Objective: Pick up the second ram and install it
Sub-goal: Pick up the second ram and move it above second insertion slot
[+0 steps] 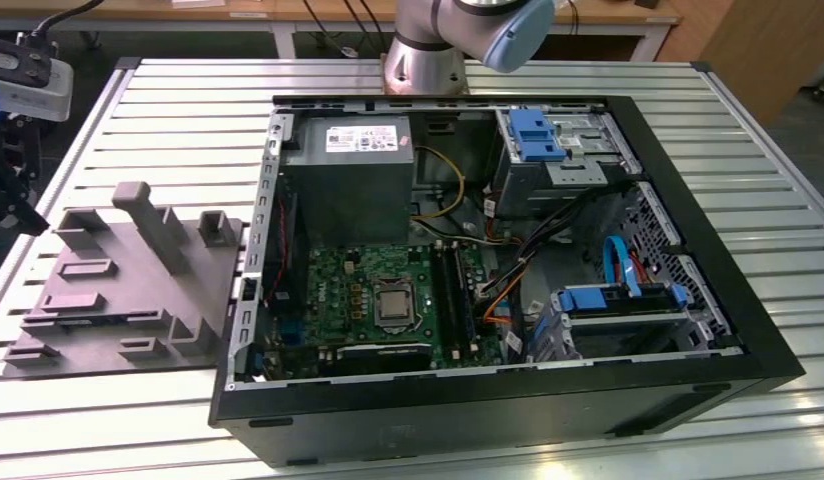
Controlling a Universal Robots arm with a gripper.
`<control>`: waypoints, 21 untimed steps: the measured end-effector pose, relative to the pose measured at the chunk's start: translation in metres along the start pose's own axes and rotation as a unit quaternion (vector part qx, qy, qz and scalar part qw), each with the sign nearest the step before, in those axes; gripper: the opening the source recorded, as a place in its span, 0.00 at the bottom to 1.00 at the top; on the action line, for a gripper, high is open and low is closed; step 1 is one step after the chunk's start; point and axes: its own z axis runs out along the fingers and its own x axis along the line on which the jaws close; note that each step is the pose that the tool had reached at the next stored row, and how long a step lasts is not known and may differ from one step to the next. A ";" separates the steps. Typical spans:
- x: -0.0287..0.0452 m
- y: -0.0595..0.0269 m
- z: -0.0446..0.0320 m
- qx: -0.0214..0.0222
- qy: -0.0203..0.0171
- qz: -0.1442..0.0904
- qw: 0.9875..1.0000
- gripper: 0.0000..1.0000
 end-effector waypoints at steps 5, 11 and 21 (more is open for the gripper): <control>0.0001 -0.0001 0.0022 -0.002 0.002 -0.045 0.999 0.10; 0.0003 -0.0001 0.0052 -0.003 0.004 -0.088 0.996 0.10; 0.0035 -0.0010 0.0078 -0.005 -0.012 -0.092 0.996 0.10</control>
